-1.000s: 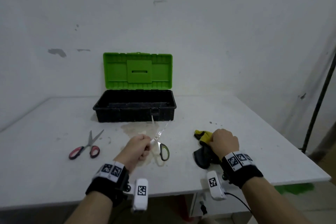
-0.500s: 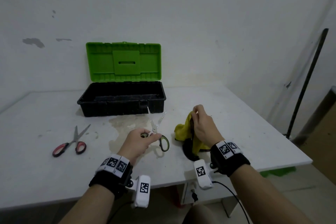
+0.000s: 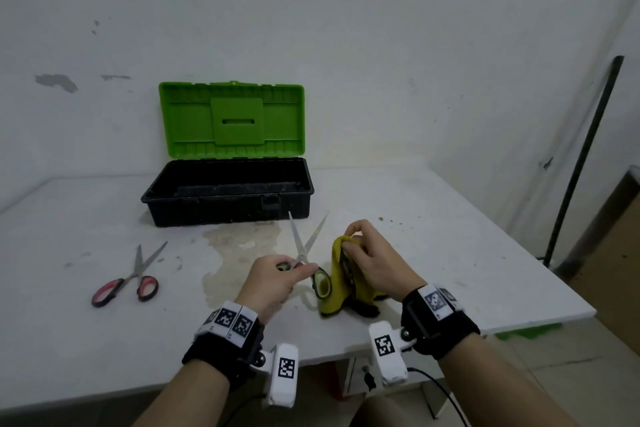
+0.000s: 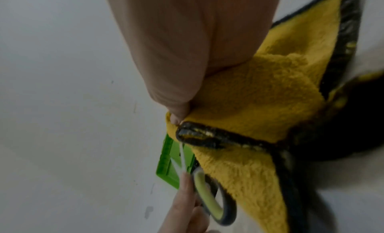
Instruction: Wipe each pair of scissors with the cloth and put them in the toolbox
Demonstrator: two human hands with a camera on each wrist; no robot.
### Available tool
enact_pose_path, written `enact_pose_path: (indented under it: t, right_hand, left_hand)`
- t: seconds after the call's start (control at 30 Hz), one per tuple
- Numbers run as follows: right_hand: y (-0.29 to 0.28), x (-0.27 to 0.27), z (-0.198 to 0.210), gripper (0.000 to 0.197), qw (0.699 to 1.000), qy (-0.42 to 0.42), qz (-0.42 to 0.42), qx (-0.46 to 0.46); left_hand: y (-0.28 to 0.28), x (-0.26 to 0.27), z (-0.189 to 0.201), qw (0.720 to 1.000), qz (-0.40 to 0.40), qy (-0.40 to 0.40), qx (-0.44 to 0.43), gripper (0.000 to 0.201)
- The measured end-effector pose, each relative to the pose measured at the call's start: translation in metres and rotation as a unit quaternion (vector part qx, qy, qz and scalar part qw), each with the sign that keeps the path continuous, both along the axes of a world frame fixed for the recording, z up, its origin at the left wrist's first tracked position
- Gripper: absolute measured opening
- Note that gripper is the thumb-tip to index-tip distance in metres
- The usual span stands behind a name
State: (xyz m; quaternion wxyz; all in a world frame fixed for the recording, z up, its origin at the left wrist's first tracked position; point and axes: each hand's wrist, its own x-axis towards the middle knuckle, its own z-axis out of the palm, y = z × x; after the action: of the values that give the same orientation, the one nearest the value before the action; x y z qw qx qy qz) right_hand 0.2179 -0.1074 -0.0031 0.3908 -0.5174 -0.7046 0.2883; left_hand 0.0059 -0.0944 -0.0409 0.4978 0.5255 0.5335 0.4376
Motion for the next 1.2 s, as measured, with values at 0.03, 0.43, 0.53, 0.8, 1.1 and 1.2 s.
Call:
enact_pose_path:
  t: [0.03,0.43,0.53,0.8,1.1,1.2]
  right_hand:
    - [-0.003,-0.005,0.001,0.005,1.0,0.013,0.009,0.009]
    - [0.0,-0.026,-0.013,0.01,0.982,-0.072,-0.064,0.159]
    - [-0.008,-0.026,-0.016,0.028,0.985,-0.094,-0.036,0.14]
    - [-0.014,-0.023,-0.013,0.025,0.98,-0.119,-0.03,0.155]
    - [-0.01,-0.023,-0.015,0.018,0.946,-0.213,-0.013,0.244]
    - [0.0,-0.015,-0.009,0.016,0.958,-0.179,-0.069,0.214]
  left_hand:
    - [0.0,0.001,-0.001,1.0,-0.01,-0.015,-0.01,0.031]
    - [-0.002,0.012,-0.007,0.997,-0.055,-0.044,-0.036,0.035]
    - [0.0,0.011,-0.006,0.997,-0.052,-0.05,-0.034,0.037]
    - [-0.001,0.012,0.004,0.999,-0.046,-0.003,0.01,0.019]
    - [0.0,0.004,0.009,0.995,-0.081,0.04,0.033,0.028]
    - [-0.002,0.003,0.007,0.996,-0.083,0.036,0.018,0.024]
